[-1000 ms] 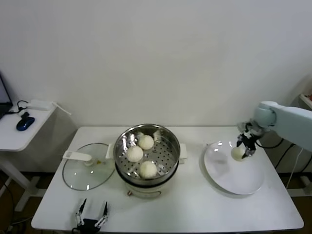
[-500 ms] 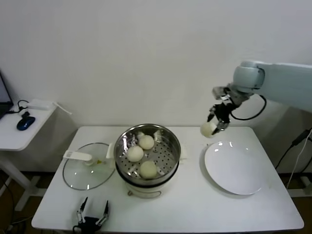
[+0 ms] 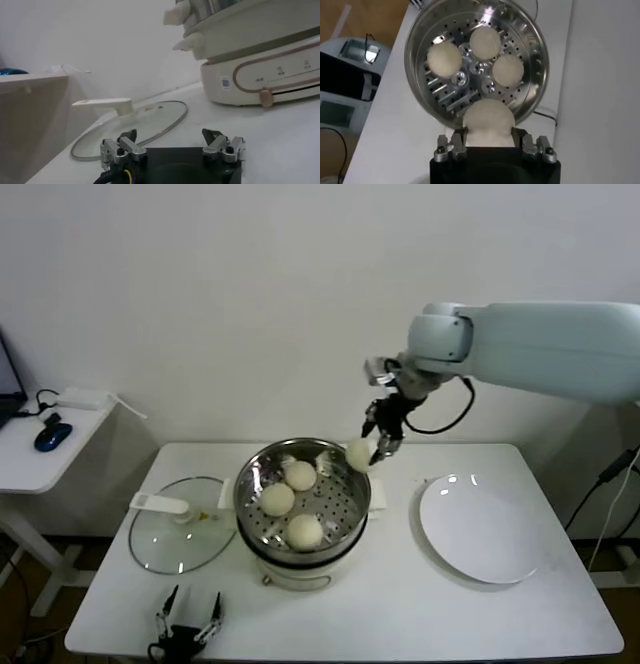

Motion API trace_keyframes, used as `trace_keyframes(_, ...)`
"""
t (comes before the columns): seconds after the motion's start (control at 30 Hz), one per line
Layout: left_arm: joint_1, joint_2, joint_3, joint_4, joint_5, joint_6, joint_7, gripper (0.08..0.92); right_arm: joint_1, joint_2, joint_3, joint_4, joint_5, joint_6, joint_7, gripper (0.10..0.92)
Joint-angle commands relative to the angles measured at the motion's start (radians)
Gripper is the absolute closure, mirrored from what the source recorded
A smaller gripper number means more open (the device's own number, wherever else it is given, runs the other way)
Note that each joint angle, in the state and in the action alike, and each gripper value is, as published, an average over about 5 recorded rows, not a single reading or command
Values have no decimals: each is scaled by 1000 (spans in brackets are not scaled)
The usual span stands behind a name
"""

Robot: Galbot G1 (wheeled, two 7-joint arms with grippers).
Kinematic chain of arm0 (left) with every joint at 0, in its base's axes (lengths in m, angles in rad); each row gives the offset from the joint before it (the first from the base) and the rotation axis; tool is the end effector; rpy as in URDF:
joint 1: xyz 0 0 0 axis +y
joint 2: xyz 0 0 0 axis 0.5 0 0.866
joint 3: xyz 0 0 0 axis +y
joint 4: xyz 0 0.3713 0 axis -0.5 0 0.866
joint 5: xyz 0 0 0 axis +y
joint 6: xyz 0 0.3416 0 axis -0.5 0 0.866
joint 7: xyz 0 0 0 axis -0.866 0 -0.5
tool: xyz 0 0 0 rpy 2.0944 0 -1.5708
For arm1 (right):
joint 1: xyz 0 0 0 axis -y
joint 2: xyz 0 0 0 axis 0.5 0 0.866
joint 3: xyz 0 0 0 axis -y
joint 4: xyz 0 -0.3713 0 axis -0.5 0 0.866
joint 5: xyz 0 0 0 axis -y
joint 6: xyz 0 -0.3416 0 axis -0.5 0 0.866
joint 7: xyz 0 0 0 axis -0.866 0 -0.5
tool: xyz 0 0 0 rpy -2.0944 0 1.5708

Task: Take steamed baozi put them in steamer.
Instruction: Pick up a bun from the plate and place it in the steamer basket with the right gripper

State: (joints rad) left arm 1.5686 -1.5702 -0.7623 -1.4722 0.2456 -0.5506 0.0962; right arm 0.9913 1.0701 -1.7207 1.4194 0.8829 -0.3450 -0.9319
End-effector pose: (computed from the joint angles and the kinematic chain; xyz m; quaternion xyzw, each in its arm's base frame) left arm 0.0847 0.0806 -0.5156 -0.0103 -0.9864 -0.1544 0.0562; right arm 0.5391 0.0286 0.0363 0.5661 -0.5415 0.5210 0.3388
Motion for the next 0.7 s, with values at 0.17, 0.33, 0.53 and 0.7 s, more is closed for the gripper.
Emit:
trace_keyframes(0.17,-3,2,-3,21,-2,-4,1,177,-272,64,118,-39,-24,-107,85,414)
trace_keyframes(0.33,-3,3,-5,27,1,-6,1,177,-325,56,140,-55,-53,-112,87,414)
trace_keyframes(0.53,-4,-1,-5,33,7,-8,0,177,-351,50,151,-55,-67,-111,86,414)
trace_keyframes(0.7,-2,-4,-4,29,10,-8,0,177,-356,53,167,-72,-79,-110,104,414)
